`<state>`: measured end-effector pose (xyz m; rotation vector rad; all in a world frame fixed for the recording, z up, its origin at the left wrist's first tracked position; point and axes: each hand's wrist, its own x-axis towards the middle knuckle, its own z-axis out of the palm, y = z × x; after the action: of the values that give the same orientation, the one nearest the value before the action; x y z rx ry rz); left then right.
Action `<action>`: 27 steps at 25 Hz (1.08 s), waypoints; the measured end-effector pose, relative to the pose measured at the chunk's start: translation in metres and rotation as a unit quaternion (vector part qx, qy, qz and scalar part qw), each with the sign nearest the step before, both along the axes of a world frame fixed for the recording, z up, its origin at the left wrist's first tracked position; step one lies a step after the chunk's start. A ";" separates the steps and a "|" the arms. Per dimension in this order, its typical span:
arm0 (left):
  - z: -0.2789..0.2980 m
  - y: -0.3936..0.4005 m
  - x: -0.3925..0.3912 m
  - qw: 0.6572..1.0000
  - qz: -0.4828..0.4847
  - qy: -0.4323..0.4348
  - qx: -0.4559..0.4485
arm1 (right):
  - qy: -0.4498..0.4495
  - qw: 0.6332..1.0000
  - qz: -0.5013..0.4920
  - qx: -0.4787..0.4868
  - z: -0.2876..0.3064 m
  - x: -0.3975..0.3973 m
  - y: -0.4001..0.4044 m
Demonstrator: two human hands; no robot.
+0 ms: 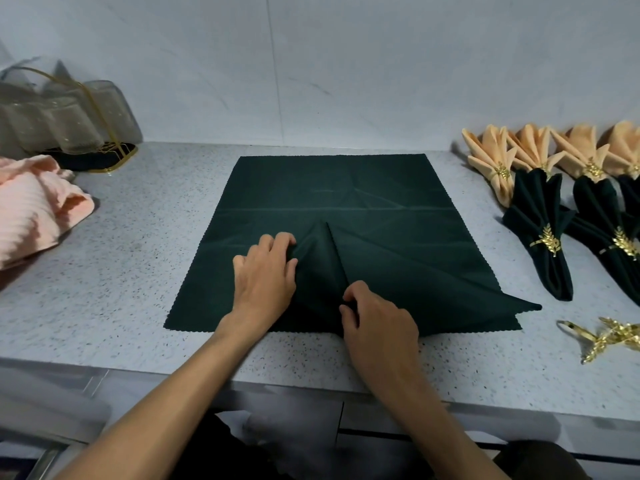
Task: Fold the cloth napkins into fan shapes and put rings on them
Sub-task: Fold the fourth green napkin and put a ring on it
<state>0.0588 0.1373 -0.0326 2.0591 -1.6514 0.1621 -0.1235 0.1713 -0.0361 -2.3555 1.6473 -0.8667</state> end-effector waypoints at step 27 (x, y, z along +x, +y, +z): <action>-0.011 0.077 -0.052 0.979 -0.190 -0.046 -0.056 | -0.068 0.879 0.226 0.415 0.080 -0.155 -0.089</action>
<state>0.0064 0.2145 -0.0439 1.6395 -2.0082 0.2150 -0.2785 0.0825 0.0444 -1.8551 1.0195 -0.1540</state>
